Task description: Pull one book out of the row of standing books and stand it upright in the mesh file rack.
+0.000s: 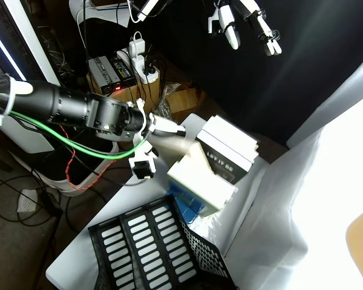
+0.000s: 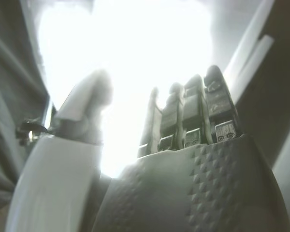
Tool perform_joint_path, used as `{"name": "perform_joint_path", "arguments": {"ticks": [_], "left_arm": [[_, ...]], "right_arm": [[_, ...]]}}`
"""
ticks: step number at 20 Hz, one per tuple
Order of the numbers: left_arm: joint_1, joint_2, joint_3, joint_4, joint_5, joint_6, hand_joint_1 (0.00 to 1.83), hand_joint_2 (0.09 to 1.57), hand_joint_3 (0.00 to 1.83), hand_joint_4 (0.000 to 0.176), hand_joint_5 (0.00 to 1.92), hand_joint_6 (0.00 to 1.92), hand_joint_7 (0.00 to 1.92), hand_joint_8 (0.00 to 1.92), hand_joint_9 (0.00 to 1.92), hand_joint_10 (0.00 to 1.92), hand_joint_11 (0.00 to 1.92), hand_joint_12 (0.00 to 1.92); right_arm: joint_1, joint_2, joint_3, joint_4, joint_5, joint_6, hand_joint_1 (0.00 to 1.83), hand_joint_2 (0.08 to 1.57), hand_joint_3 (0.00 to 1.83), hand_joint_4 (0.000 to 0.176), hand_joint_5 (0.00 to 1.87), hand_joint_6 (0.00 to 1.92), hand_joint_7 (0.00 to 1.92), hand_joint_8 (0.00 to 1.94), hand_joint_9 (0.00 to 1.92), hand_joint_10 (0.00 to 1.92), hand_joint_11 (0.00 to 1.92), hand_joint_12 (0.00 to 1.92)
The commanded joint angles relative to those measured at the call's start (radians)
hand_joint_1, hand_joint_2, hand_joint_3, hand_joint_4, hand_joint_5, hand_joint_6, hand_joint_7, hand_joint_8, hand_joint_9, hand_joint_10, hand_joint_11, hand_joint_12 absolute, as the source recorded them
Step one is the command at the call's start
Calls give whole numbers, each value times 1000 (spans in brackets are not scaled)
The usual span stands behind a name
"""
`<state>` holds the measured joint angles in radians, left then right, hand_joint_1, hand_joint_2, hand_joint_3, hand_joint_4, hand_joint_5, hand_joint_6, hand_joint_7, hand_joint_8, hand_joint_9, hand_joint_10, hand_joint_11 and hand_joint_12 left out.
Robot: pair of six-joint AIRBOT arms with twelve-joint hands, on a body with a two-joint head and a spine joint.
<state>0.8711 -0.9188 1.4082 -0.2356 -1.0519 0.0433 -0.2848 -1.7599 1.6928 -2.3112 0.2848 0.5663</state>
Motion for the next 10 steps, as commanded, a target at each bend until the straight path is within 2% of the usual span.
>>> {"name": "perform_joint_path", "arguments": {"ticks": [1, 2, 3, 4, 5, 6, 7, 8, 9, 10], "left_arm": [[-5, 9, 11, -40, -119, -6, 789, 1414, 11, 15, 219, 15, 74, 2, 0, 0, 0, 0], [-5, 8, 12, -40, -120, -6, 771, 1424, 12, 16, 218, 12, 70, 0, 0, 0, 0, 0], [-5, 8, 12, -40, -122, -6, 765, 1425, 12, 15, 222, 13, 70, 1, 0, 0, 0, 0], [-5, 7, 13, -40, -122, -6, 764, 1421, 10, 13, 220, 12, 70, 0, 0, 0, 0, 0], [-5, 5, 13, -40, -123, -6, 762, 1419, 8, 4, 225, 14, 79, 4, 0, 0, 0, 0], [-5, 4, 14, -40, -124, -6, 762, 1416, 7, 0, 227, 14, 83, 6, 0, 0, 0, 0], [-5, 4, 14, -41, -125, -6, 760, 1419, 7, 0, 232, 16, 91, 9, 0, 0, 0, 0], [-4, 4, 14, -42, -126, -6, 747, 1423, 8, 0, 234, 15, 99, 11, 0, 0, 0, 0], [-4, 3, 14, -42, -127, -6, 757, 1420, 5, 0, 242, 15, 102, 10, 0, 0, 0, 0], [-4, 2, 14, -42, -127, -6, 759, 1419, 4, 0, 248, 17, 109, 12, 6, 3, 0, 0]], "right_arm": [[-16, 34, 19, -29, -30, 17, 1262, 1115, 6, 0, 850, 1102, 1108, 918, 908, 1194, 482, 1689], [-16, 34, 19, -29, -30, 17, 1259, 1091, 0, 0, 924, 991, 1165, 852, 996, 1164, 550, 1690], [-16, 34, 19, -29, -30, 17, 1261, 1109, 3, 0, 903, 962, 1096, 1041, 983, 1392, 607, 1870], [-16, 34, 20, -29, -30, 17, 1263, 1109, 2, 0, 913, 927, 1089, 1068, 995, 1436, 611, 1890], [-17, 33, 20, -29, -30, 17, 1254, 1128, 9, 0, 856, 1023, 1055, 1118, 924, 1431, 549, 1862], [-17, 33, 21, -29, -30, 17, 1251, 1130, 9, 0, 854, 1034, 1048, 1129, 896, 1441, 533, 1862], [-17, 33, 21, -29, -30, 17, 1227, 1134, 7, 0, 848, 1107, 1034, 1071, 818, 1350, 397, 1850], [-17, 33, 22, -29, -30, 17, 1230, 1121, 0, 0, 889, 1060, 1057, 1031, 850, 1337, 391, 1826], [-17, 33, 23, -29, -29, 18, 1258, 1112, 0, 0, 961, 862, 1048, 1162, 971, 1541, 590, 1902], [-18, 33, 23, -29, -29, 19, 1255, 1128, 0, 0, 899, 962, 1033, 1181, 916, 1567, 530, 1917]]}}
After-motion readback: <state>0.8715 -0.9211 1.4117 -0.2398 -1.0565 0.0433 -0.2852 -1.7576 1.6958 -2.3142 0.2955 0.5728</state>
